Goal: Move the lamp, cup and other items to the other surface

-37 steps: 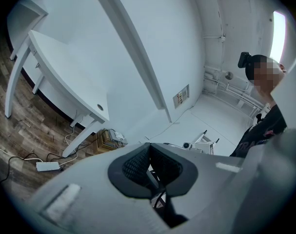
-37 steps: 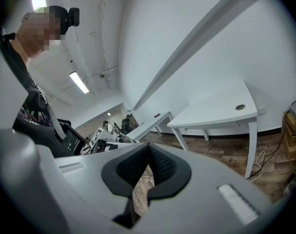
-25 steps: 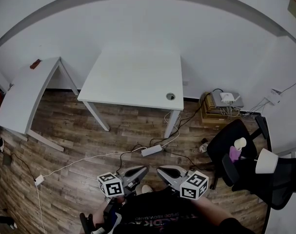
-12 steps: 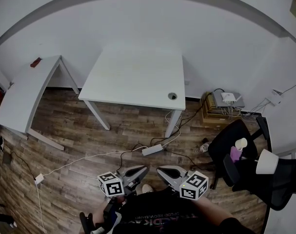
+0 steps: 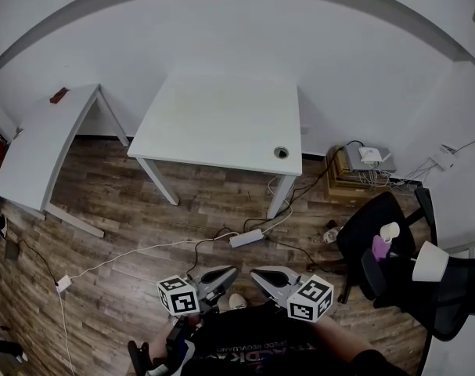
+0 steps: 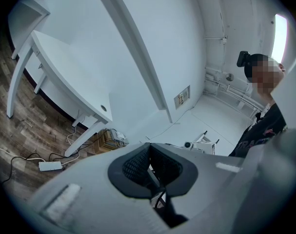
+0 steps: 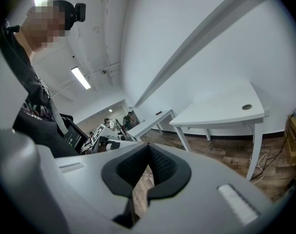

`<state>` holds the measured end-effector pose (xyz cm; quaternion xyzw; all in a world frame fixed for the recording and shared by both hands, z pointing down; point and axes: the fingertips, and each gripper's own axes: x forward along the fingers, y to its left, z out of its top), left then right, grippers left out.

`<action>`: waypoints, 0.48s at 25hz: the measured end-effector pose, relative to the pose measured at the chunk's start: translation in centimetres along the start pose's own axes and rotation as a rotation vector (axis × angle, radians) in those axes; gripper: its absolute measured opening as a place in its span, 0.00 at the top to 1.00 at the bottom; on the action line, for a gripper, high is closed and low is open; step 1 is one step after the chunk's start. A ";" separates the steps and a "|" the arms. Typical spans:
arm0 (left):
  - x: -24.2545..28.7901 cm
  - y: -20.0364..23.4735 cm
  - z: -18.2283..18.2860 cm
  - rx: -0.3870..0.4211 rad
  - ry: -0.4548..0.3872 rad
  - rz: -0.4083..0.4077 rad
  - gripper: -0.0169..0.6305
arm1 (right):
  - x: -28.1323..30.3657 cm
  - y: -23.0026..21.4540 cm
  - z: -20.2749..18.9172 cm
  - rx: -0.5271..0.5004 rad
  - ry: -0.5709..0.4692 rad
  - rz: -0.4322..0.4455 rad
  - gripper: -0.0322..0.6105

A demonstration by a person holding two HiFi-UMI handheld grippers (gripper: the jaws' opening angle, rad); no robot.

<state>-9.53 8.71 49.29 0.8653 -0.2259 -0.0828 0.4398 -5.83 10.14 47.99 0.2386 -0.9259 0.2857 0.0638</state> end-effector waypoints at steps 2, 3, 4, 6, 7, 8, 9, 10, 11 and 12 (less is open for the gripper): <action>-0.1 0.2 0.1 -0.003 -0.001 0.002 0.98 | 0.2 -0.1 0.0 -0.001 0.005 0.002 0.95; -0.1 0.3 0.1 -0.005 -0.001 0.004 0.98 | 0.3 -0.1 0.0 -0.001 0.007 0.003 0.95; -0.2 0.3 0.1 -0.006 -0.001 0.005 0.98 | 0.4 0.0 0.0 -0.002 0.008 0.003 0.94; -0.2 0.4 0.0 -0.007 -0.008 -0.002 0.98 | 0.4 0.1 -0.1 -0.002 0.008 0.004 0.95; -0.3 0.4 -0.1 -0.007 -0.011 -0.004 0.98 | 0.4 0.1 -0.1 -0.003 0.009 0.005 0.95; -0.2 0.4 -0.1 -0.007 -0.009 -0.002 0.98 | 0.4 0.1 -0.2 -0.004 0.010 0.005 0.95; -0.2 0.4 0.0 -0.007 -0.005 0.003 0.98 | 0.4 0.0 -0.2 -0.005 0.011 0.006 0.95; -0.1 0.3 0.0 -0.007 -0.002 0.006 0.98 | 0.4 0.0 -0.2 -0.007 0.012 0.006 0.95; -0.1 0.3 0.0 -0.008 0.000 0.008 0.98 | 0.4 0.0 -0.2 -0.009 0.013 0.007 0.95; 0.0 0.3 0.0 -0.008 0.000 0.009 0.98 | 0.4 -0.1 -0.2 -0.010 0.014 0.008 0.95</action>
